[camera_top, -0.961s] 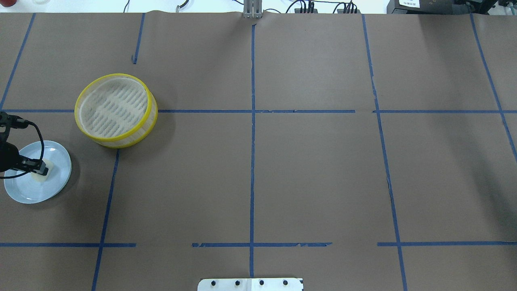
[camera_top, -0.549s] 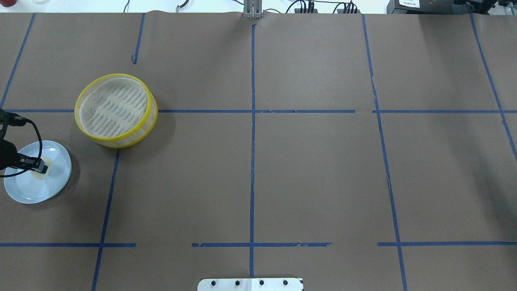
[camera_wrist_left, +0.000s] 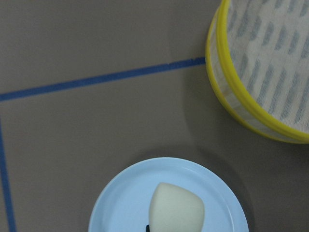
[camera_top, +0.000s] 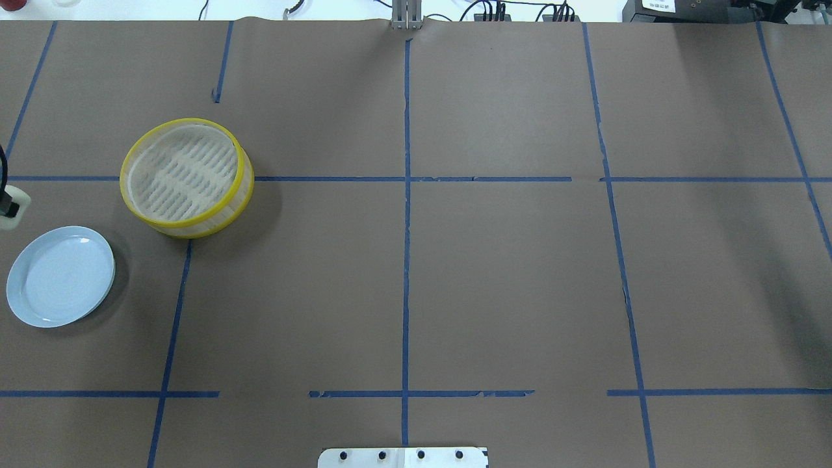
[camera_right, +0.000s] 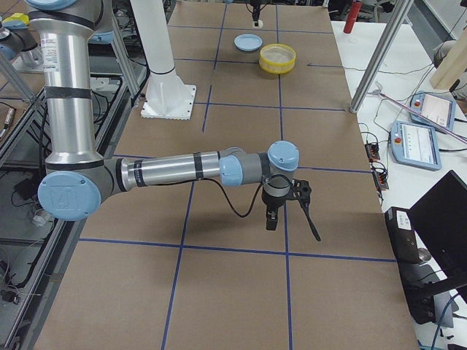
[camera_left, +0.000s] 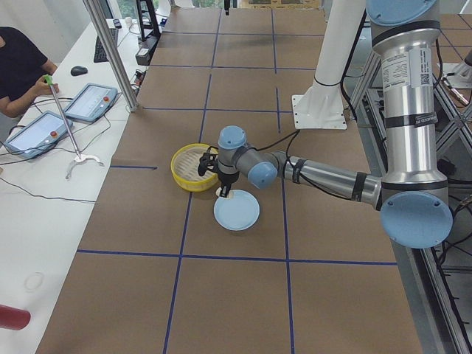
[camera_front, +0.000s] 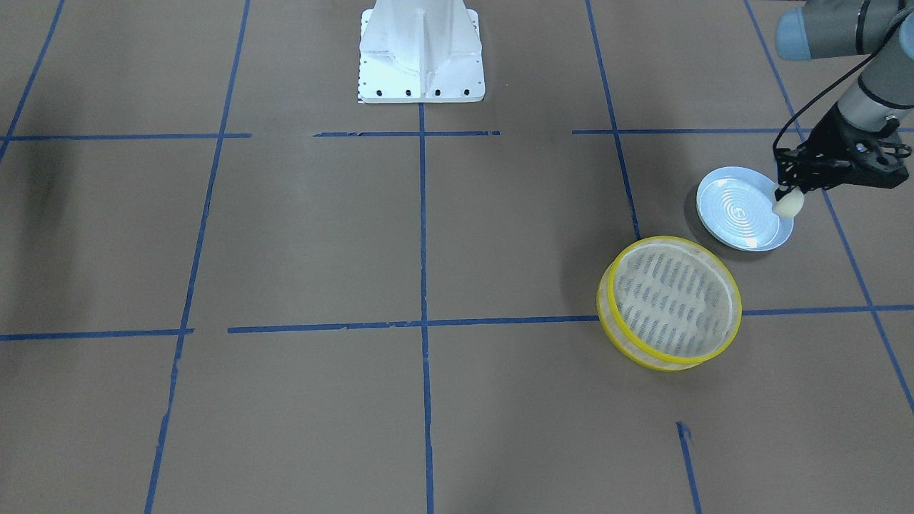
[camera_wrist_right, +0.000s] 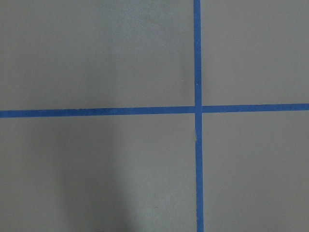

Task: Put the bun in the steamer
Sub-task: 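Lift the bun with the left gripper and carry it over the steamer, then lower the bun into the steamer basket and open the left gripper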

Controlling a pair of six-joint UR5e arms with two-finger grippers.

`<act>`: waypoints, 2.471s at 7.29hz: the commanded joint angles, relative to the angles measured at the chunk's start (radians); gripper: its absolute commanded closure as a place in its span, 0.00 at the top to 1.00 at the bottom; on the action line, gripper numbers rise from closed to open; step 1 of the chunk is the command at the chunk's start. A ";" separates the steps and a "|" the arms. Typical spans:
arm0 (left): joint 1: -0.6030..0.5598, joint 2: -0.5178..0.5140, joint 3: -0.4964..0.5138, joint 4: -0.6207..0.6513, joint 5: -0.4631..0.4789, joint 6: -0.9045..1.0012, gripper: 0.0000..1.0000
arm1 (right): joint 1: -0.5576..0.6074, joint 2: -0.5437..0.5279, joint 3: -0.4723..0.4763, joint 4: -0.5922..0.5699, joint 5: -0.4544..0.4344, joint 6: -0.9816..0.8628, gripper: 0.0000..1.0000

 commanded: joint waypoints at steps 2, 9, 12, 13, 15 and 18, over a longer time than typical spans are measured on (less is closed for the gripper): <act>-0.078 -0.314 -0.004 0.433 0.009 0.074 0.29 | 0.000 0.000 0.000 0.000 0.000 0.000 1.00; 0.184 -0.522 0.307 0.230 -0.001 -0.209 0.29 | 0.000 0.000 0.000 0.000 0.000 0.000 1.00; 0.199 -0.517 0.399 0.129 0.004 -0.217 0.29 | 0.000 0.000 0.000 0.000 0.000 0.000 1.00; 0.222 -0.514 0.428 0.082 0.005 -0.239 0.29 | 0.000 0.000 0.000 0.000 0.000 0.000 1.00; 0.248 -0.508 0.437 0.053 0.009 -0.266 0.29 | 0.000 0.000 0.000 0.000 0.000 0.000 1.00; 0.248 -0.507 0.442 0.053 0.010 -0.269 0.68 | -0.001 0.000 0.000 0.000 0.000 0.000 1.00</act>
